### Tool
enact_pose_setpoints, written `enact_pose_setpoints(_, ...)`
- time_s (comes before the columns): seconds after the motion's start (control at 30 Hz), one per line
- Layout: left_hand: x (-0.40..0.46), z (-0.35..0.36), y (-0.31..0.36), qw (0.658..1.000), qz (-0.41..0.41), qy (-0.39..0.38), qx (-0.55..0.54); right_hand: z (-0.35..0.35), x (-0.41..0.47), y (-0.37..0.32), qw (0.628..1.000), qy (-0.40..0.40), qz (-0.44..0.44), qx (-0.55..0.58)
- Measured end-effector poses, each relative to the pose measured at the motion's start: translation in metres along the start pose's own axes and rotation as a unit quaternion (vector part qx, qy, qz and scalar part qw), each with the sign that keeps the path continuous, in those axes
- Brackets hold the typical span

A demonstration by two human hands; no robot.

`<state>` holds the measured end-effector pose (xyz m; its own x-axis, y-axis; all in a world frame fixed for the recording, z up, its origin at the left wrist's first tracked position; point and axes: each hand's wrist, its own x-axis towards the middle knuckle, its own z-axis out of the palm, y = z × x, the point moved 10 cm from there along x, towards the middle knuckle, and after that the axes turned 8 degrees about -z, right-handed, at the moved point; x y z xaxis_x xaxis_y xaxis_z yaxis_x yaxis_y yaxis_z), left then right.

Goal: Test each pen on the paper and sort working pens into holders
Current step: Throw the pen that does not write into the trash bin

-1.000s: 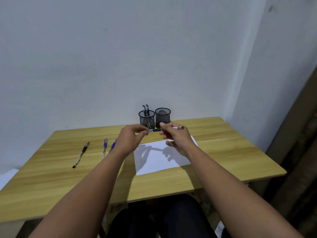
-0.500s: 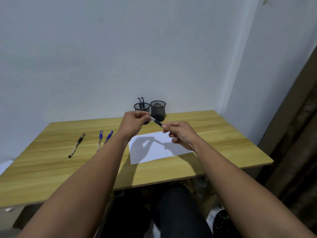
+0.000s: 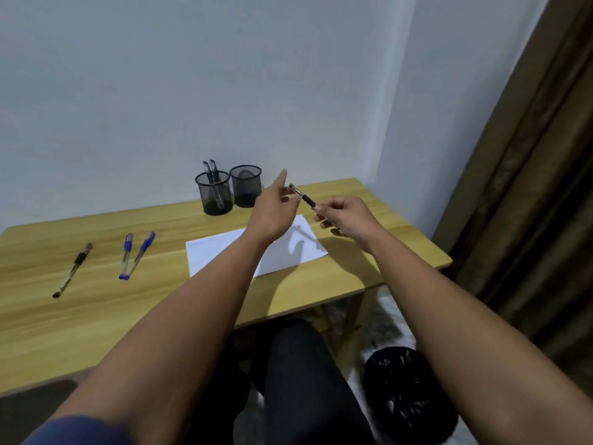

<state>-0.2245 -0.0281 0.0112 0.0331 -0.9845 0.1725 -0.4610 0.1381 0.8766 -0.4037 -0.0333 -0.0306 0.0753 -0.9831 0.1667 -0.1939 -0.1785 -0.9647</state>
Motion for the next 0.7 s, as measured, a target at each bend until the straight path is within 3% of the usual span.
enact_pose_setpoints(0.17,0.003,0.105,0.011,0.984,0.059,-0.057,0.161,-0.123,-0.012,0.024,0.975,0.213,-0.018,-0.057)
enact_pose_setpoints(0.4,-0.009,0.239,0.012,0.900,0.159,-0.181,0.363,-0.290,-0.111,0.097,0.874,0.468,0.064,-0.114)
enact_pose_setpoints(0.5,-0.013,0.264,0.006,0.887,0.175,-0.185,0.386,-0.318,-0.161,0.155,0.843,0.501,0.158,-0.118)
enact_pose_setpoints(0.7,-0.014,0.274,-0.008,0.892,0.179,-0.158,0.384,-0.293,-0.212,0.271,0.834,0.426,0.321,-0.139)
